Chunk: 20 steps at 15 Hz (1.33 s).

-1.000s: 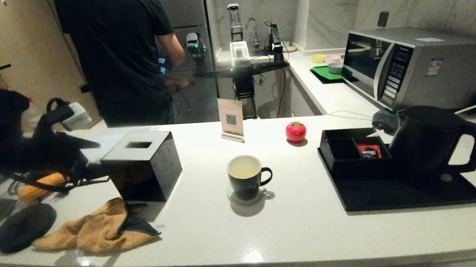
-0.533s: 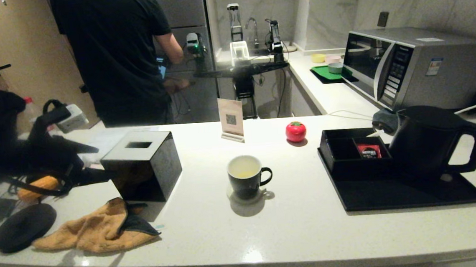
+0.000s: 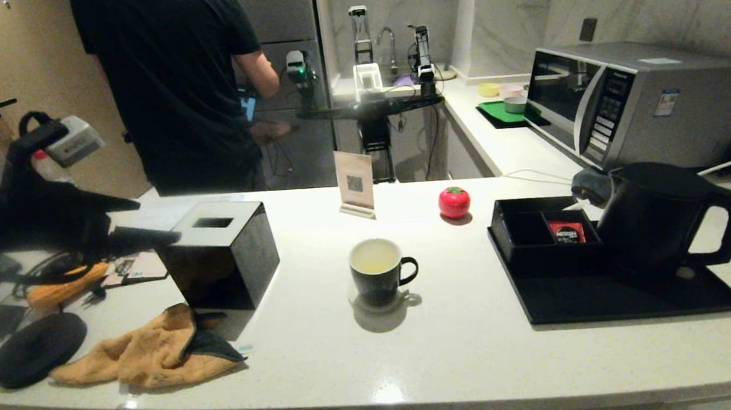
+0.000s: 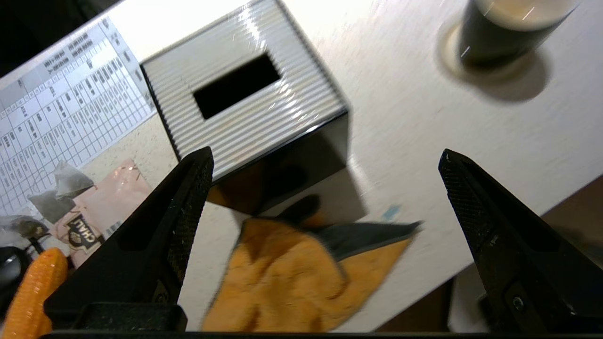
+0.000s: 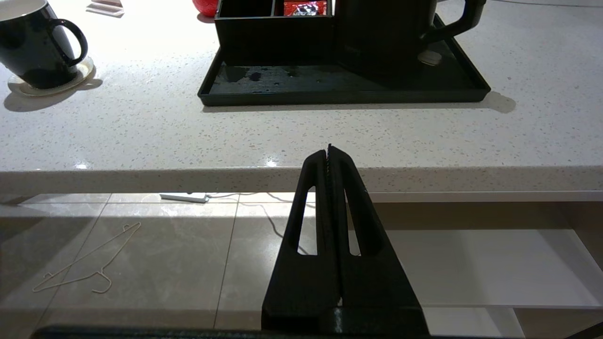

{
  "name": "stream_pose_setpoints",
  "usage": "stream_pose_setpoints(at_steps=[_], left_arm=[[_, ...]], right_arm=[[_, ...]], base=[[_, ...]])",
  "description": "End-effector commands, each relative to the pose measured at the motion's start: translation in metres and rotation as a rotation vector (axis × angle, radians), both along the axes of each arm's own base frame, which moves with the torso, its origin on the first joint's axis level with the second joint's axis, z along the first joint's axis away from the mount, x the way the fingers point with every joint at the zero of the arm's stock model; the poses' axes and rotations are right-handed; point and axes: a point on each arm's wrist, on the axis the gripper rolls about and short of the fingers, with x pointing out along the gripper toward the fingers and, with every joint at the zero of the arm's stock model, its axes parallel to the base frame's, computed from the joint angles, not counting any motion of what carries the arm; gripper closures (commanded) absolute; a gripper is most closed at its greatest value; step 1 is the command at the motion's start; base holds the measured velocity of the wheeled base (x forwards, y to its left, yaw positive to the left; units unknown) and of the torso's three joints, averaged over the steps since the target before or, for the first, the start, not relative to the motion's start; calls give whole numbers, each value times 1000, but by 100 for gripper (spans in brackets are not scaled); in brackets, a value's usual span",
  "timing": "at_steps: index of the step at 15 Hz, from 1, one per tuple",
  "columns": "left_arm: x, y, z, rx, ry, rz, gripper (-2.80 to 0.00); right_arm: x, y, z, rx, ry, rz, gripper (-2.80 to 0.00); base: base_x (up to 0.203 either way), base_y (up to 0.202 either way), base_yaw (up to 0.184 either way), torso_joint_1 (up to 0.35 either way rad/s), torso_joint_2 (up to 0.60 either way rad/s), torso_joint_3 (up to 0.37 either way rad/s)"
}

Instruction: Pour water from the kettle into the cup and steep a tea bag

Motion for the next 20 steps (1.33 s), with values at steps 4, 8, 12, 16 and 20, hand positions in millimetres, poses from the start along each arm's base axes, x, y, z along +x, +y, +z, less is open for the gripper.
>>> stream_pose_setpoints(at_steps=[4, 8, 12, 16, 20], left_arm=[[-41, -23, 33, -106, -105, -4, 0], [-69, -45, 37, -207, -138, -26, 0], [-114, -46, 25, -284, -129, 23, 0], [-146, -45, -8, -375, -130, 130, 0], [-186, -40, -51, -394, -175, 249, 0]], right_arm=[[0, 0, 0, 0, 2, 0, 0], [0, 0, 0, 0, 2, 0, 0], [0, 0, 0, 0, 2, 0, 0], [0, 0, 0, 0, 2, 0, 0], [0, 0, 0, 0, 2, 0, 0]], base=[[0, 0, 0, 0, 0, 0], [0, 0, 0, 0, 0, 0], [0, 0, 0, 0, 0, 0], [0, 0, 0, 0, 0, 0], [0, 0, 0, 0, 0, 0]])
